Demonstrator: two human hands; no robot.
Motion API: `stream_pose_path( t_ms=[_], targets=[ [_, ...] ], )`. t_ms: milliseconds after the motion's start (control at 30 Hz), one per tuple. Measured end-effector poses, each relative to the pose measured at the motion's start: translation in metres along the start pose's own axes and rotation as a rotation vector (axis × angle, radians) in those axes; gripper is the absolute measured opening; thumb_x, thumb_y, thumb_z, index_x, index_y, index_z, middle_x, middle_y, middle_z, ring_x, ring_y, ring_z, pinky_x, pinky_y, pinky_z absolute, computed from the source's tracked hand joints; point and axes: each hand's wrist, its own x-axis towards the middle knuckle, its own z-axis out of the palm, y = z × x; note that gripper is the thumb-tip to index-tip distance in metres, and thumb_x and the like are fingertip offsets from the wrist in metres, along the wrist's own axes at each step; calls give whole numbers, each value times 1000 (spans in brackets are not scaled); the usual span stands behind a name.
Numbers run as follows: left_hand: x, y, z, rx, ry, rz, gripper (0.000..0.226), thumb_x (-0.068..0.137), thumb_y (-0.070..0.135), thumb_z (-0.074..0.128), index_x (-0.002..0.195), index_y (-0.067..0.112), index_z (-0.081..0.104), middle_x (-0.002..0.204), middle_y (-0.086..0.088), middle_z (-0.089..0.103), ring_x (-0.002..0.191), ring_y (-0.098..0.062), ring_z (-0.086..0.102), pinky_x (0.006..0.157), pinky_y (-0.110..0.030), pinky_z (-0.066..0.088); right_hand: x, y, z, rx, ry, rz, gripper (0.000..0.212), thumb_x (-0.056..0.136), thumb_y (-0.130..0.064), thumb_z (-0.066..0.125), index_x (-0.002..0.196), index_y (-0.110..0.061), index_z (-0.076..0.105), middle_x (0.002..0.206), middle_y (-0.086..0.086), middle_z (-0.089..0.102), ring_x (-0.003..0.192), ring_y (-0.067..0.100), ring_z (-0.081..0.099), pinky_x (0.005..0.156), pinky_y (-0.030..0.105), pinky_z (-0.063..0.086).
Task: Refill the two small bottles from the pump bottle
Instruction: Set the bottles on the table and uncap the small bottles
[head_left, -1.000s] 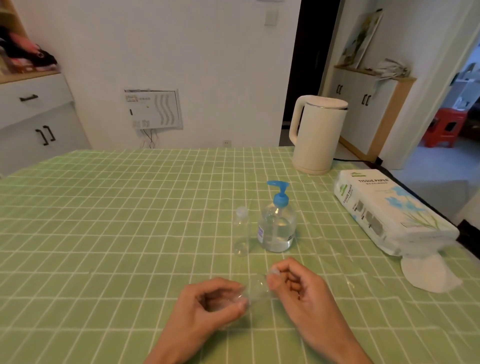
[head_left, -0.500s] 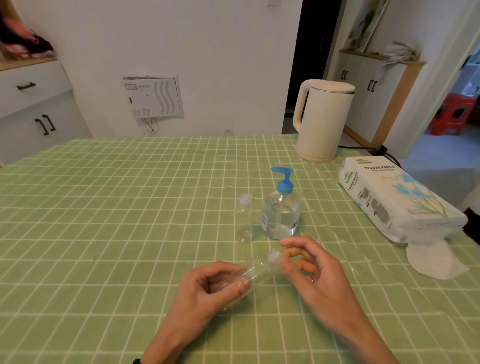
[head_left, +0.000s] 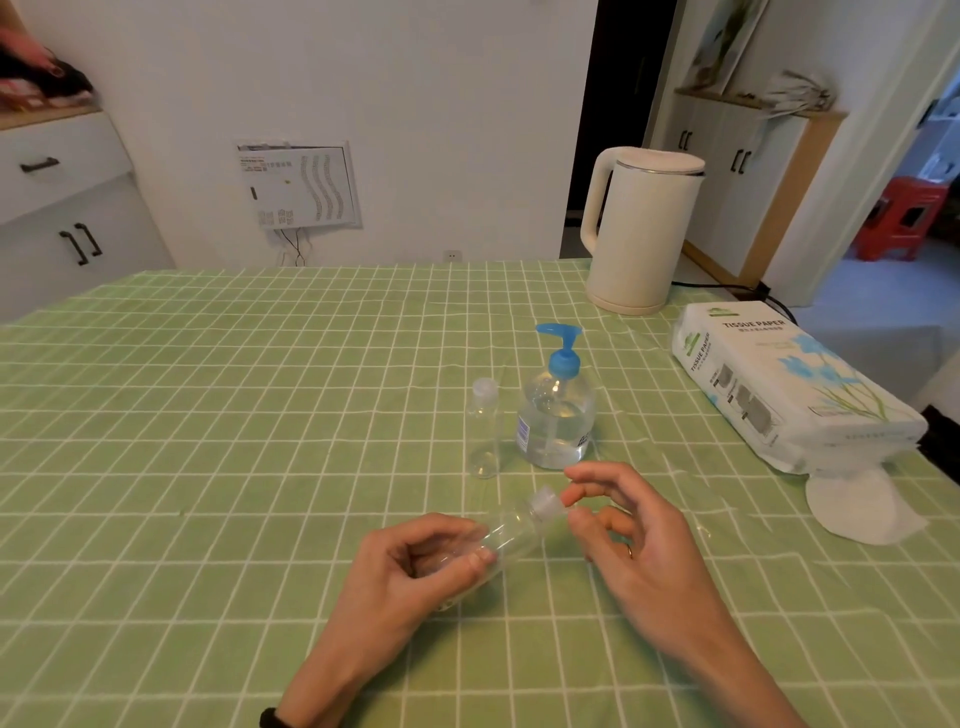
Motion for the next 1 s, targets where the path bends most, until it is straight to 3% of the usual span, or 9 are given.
stream_pose_path(
  t_ms=[100,233,367,500,633,733,833,900,1000],
  targets=[
    [0,-1,0,21,1,6,40,79,45,92,110,20,84,105,-8,84,95,-23,82,81,-23,62,0,-5,2,-20,-15,1,29,89,-43,77,116,-45,67,111,-15,72,74,15,68,60,28,53],
    [-1,2,1,2,1,4,43,78,50,92,108,21,84,105,-8,84,95,-25,82,82,-25,63,0,-2,-1,-37,-15,-3,42,96,-11,75,121,-43,65,113,-13,72,70,8,64,58,25,49],
    [-1,3,1,10,-2,-5,37,79,40,91,108,19,84,104,-9,84,95,-25,82,82,-24,63,0,-10,1,-38,-39,5,34,89,-46,79,121,-44,68,115,-15,71,70,5,65,58,20,47],
    [-2,4,2,22,15,-4,33,79,36,90,107,19,84,103,-9,85,95,-27,82,82,-24,63,1,-10,-1,-89,-59,0,33,92,-30,79,121,-44,70,112,-19,70,68,2,63,56,17,46],
    [-2,4,2,53,6,-11,33,77,37,90,107,22,84,104,-8,85,96,-26,82,83,-23,62,0,-15,-5,-117,-86,22,39,84,-55,74,122,-47,69,113,-24,69,67,2,67,66,14,52],
    [-2,6,4,45,7,-4,34,74,35,90,105,23,85,102,-7,85,97,-21,82,83,-20,61,2,-14,-6,-186,-87,11,33,89,-44,77,119,-49,68,112,-28,67,69,4,70,68,12,51],
    [-3,6,5,60,-1,8,34,75,34,90,106,22,85,103,-7,85,97,-22,82,83,-20,61,2,-16,-10,-164,-135,38,46,88,-40,80,129,-50,61,116,-24,68,70,6,70,70,14,53],
    [-3,7,5,65,1,12,33,74,34,90,105,22,85,102,-7,85,96,-21,82,82,-19,61,2,-18,-10,-187,-153,44,46,86,-52,77,129,-50,60,117,-26,67,65,4,68,68,17,55],
    [-2,6,6,84,5,20,31,73,35,89,103,26,85,101,-5,85,95,-19,82,82,-19,61,5,-19,-6,-255,-95,41,36,83,-67,68,108,-40,72,103,-21,73,57,11,61,67,30,60]
  ],
)
